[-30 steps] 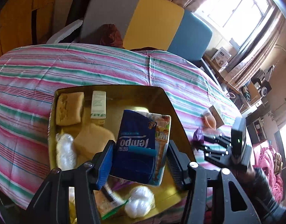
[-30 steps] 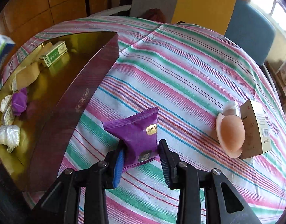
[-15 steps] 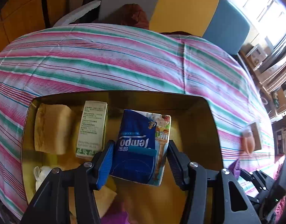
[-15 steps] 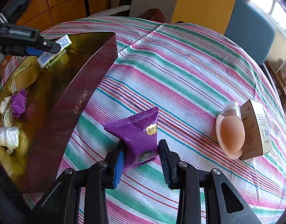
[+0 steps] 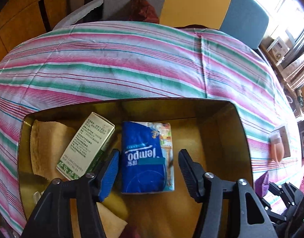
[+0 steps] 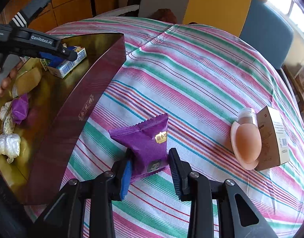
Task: Organize objects
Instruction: 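Carry the purple pouch with the right gripper over the gold tray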
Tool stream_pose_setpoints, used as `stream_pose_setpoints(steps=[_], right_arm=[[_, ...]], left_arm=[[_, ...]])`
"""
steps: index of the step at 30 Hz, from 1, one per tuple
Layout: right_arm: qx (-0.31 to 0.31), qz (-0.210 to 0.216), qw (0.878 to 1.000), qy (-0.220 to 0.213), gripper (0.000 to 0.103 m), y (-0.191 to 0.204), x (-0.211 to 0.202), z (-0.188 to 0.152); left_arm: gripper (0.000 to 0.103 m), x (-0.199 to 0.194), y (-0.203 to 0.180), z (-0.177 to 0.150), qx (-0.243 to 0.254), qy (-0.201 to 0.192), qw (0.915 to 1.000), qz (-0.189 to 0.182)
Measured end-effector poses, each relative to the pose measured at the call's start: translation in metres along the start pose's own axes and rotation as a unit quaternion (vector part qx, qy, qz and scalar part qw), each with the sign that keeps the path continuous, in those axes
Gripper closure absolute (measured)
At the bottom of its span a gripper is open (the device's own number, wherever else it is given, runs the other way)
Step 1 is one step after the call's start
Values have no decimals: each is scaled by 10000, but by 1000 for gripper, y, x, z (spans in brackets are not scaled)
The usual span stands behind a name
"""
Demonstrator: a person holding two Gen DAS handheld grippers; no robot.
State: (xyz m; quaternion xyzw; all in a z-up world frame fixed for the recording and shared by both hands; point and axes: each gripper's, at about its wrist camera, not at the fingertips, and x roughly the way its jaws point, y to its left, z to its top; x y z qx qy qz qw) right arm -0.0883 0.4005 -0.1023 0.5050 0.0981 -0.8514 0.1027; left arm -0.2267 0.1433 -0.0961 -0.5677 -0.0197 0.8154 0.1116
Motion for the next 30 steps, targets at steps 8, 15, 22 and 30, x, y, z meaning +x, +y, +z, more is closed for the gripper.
stream_pose_setpoints(steps=[8,15,22,30], right_arm=[[2,-19,10000,-38,67,1,1,0],[46,-45,10000,-75,67,2,2,-1],[349,22,9993,-93,67,-1,1,1],[653,63,9968,-447,68,3,-37,8]], left_arm=[[40,-73,-14,-40,910,-855,9917,294],[40,-123,-11,-91,1312,-1420,9803,408],[40,-137,2,-122,1282,-1518,9793,387],[40,-145,13,-136,1252,-1680,9771,367]])
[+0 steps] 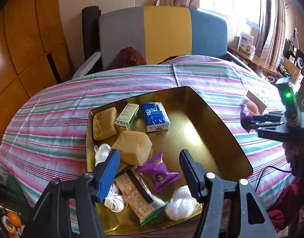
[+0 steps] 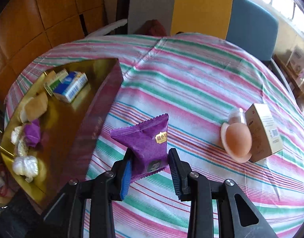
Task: Organize objects
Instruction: 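Carry the purple pouch with the right gripper over the gold tray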
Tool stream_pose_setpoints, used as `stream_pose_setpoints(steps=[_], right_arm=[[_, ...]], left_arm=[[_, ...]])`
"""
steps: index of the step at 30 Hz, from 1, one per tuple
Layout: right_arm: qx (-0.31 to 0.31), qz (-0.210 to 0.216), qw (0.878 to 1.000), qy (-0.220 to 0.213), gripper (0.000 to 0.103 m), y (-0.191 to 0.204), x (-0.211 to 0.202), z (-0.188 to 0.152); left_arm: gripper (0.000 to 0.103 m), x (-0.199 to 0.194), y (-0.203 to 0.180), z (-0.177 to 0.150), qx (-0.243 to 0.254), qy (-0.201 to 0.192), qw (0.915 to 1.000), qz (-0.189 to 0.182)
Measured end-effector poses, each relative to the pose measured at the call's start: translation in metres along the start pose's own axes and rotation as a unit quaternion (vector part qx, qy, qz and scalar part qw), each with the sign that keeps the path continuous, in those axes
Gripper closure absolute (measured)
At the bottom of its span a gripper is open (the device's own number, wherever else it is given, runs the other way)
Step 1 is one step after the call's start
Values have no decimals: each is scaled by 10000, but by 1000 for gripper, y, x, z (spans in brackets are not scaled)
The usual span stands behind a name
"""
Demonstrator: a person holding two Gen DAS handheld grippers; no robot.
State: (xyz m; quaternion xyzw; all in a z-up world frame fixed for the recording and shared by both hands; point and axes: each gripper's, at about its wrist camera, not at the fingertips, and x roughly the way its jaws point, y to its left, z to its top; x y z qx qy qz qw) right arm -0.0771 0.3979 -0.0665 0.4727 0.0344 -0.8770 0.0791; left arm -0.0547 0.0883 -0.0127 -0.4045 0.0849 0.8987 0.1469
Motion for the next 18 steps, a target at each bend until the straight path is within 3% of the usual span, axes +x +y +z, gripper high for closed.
stream_pose_setpoints(steps=[8,18], right_arm=[[-376,305,9985,-272,67,52,-34,33],[-967,746,9925,-48,67,141,-23,68]], left_arm=[[40,-7,10,-7,-123,-132,9998,-64],[40,-10,33,-19,-399,-117,9991,-28]])
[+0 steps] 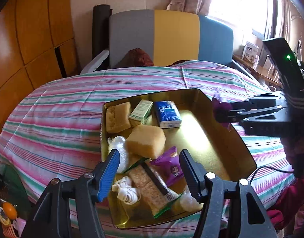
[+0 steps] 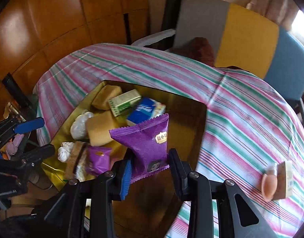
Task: Organize objects
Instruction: 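Carry the purple pouch with the right gripper over the gold tray, then open the right gripper to drop the purple pouch into the tray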
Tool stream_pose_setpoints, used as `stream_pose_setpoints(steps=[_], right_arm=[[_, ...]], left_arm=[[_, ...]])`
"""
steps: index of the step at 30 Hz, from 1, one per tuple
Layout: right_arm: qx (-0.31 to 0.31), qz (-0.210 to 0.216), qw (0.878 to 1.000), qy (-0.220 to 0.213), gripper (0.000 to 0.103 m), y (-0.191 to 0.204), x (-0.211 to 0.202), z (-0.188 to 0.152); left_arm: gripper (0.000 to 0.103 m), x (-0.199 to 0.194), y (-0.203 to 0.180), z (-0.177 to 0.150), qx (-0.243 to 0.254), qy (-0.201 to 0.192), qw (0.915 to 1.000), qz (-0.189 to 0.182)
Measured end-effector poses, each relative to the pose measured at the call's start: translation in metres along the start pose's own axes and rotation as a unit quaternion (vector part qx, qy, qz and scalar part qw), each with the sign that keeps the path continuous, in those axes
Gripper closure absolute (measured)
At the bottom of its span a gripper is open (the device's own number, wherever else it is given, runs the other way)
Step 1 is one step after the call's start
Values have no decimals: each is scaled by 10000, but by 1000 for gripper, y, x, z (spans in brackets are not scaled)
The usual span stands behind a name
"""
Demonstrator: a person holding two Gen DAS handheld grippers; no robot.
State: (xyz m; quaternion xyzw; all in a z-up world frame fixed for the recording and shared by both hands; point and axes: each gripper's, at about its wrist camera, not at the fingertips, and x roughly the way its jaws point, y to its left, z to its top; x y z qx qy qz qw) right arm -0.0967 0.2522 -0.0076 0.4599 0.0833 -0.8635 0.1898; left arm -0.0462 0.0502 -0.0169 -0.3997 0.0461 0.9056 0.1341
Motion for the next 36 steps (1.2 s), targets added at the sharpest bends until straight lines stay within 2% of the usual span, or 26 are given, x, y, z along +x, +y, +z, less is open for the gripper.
stream_pose_setpoints(steps=[7,14,19,32,36], right_arm=[[-169,-38,9986,498,67,33,41,14],[-233,-228,9948,968,67,42,81,15],[-383,-270,9910,1253,67,48,103,17],[-480,-336,9899,1290,65,56,108,14],[-416,-289,9914,1210,52,55,106,14]], left_arm=[[40,-1,27,-12,-300,67,9995,57],[40,1,64,-28,-886,234,9956,206],[40,4,74,-35,-1028,269,9942,177],[40,6,75,-37,-1018,287,9942,178],[40,4,73,-35,-991,267,9945,197]])
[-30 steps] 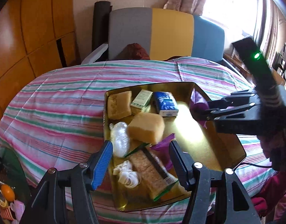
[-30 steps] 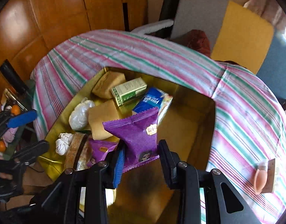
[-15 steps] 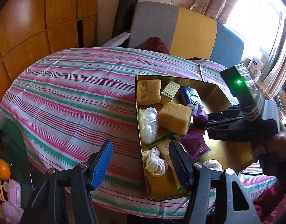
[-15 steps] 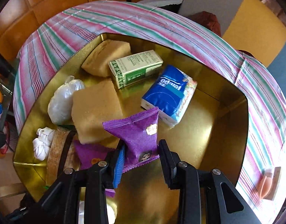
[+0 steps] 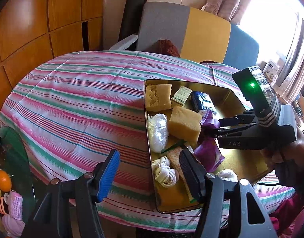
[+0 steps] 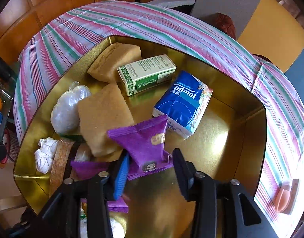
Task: Organize objects
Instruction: 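Open the right gripper to drop the purple pouch into the tray, then move the left gripper toward the peach silicone bottle while the right approaches the beige box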
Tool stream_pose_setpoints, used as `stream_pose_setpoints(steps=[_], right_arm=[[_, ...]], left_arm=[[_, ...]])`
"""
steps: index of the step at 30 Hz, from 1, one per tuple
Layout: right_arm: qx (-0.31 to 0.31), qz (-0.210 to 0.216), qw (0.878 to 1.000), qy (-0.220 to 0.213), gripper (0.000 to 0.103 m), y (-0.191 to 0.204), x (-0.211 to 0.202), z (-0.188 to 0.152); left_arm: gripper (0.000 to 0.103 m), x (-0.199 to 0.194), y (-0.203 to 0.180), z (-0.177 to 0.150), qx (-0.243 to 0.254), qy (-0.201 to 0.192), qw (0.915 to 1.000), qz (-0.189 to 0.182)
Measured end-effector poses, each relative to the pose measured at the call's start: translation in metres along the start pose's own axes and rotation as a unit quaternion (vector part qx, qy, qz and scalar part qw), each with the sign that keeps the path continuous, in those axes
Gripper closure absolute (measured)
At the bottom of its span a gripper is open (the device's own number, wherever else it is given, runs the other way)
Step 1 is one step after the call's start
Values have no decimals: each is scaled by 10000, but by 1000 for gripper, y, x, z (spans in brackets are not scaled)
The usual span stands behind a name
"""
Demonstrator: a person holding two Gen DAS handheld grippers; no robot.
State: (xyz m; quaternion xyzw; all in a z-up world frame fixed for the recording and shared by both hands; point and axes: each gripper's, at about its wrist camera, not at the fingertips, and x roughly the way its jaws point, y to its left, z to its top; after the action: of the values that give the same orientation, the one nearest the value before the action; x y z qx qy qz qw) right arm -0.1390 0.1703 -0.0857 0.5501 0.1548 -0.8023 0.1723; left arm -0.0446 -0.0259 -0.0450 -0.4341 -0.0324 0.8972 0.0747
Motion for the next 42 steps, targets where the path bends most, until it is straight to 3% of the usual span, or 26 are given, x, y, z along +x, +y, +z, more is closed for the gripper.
stream_pose_setpoints(steps=[3,13,31,42], right_arm=[[30,13,10000,-45,45,2,-3,-3],[91,-7,9998,-191,38,-2,-11,-4],[321,-262,9954,-868,26,-1,-57,-25],[815,-388,9879,-1258,21,-37,-92,-53]], left_arm=[[40,-1,-1,0,9,-10,10000,1],[40,1,-3,0,39,23,10000,-26],[40,-6,-11,-2,146,-50,9999,-58],[36,-11,-25,-3,329,-59,9994,-66]])
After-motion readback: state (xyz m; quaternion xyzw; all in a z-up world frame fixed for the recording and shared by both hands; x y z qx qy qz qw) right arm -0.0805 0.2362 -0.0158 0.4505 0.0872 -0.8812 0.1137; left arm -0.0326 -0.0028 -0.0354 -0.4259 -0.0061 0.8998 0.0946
